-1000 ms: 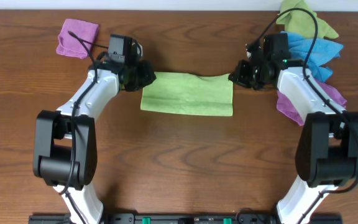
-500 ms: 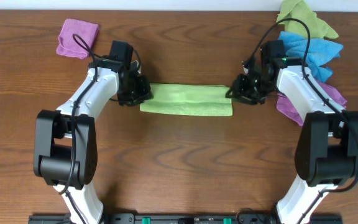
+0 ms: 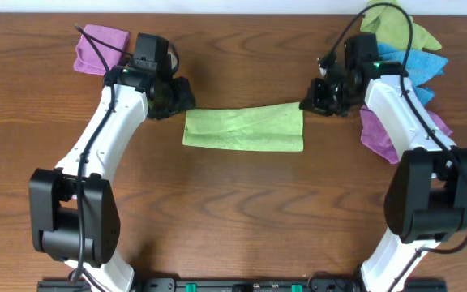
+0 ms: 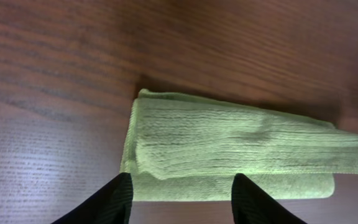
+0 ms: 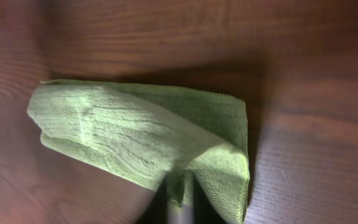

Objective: Fold the cloth

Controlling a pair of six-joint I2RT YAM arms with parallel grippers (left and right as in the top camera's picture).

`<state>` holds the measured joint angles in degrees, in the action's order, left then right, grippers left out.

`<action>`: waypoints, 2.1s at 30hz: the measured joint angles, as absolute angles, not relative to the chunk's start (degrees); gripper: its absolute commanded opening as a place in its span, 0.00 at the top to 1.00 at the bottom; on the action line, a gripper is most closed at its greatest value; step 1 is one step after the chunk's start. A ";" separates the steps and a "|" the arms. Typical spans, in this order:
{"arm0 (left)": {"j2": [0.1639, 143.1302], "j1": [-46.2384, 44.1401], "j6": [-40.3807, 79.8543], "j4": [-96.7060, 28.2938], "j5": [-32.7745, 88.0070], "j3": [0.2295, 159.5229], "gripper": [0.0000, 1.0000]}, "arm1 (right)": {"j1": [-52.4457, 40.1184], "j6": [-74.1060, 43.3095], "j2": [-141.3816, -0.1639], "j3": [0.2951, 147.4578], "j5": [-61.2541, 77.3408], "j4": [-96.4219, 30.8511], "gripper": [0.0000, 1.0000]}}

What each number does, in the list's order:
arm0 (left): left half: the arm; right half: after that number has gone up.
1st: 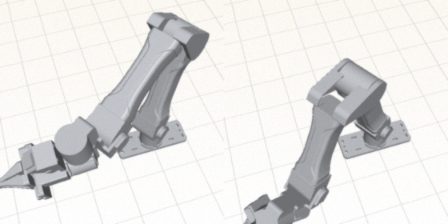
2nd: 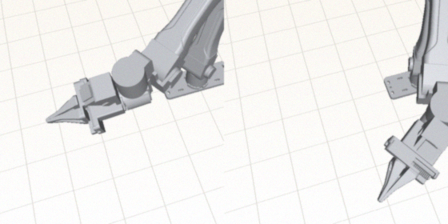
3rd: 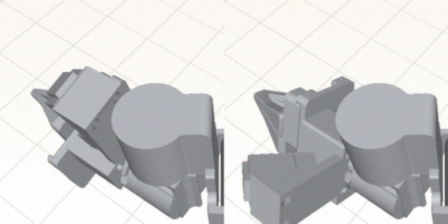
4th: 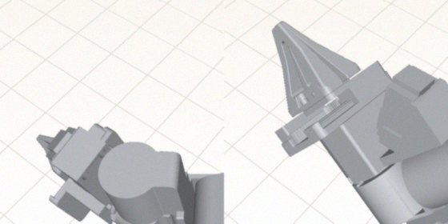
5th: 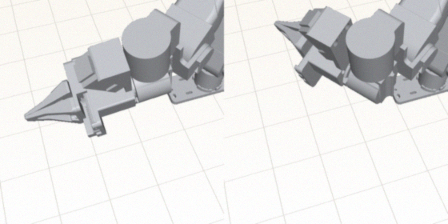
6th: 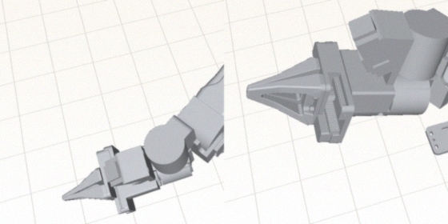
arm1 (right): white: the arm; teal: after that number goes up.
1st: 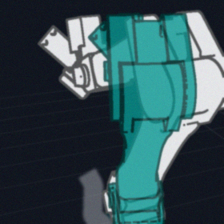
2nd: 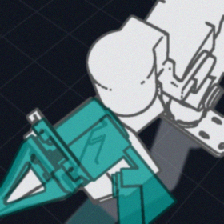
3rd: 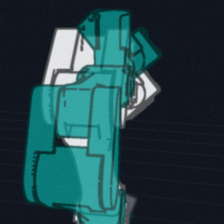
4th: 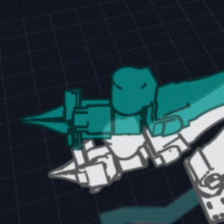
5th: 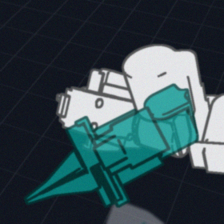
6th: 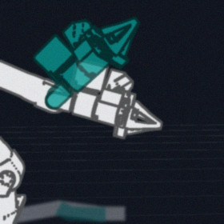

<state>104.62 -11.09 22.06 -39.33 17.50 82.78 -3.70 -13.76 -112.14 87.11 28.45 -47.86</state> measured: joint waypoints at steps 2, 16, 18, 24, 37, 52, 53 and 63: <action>104.64 -11.53 21.98 -38.68 17.02 82.78 0.37 | -3.73 -13.65 -112.14 87.94 28.47 -48.86 0.01; 104.73 -12.71 22.04 -32.86 16.23 82.78 0.48 | -5.54 -9.89 -112.14 88.03 23.44 -46.65 0.98; 104.99 -13.30 22.04 -32.86 16.23 82.78 0.48 | -6.28 -9.69 -112.29 88.03 21.28 -46.37 0.99; 108.47 -16.69 21.78 -32.93 15.81 82.78 0.56 | -9.67 -9.28 -118.19 88.03 17.82 -45.98 0.98; 114.96 -18.98 21.10 -36.18 11.18 82.76 0.57 | -11.70 -8.69 -122.85 88.03 16.56 -50.74 0.99; 120.11 -19.20 20.80 -37.50 7.07 82.87 0.94 | -11.79 -8.69 -121.54 88.03 19.77 -51.48 0.98; 120.11 -19.20 20.80 -37.54 7.07 82.87 0.94 | -11.55 -8.69 -120.57 88.03 19.73 -51.55 0.99; 120.42 -19.20 20.80 -38.11 7.05 83.29 0.94 | -2.28 -5.67 -113.97 86.13 24.05 -51.37 0.01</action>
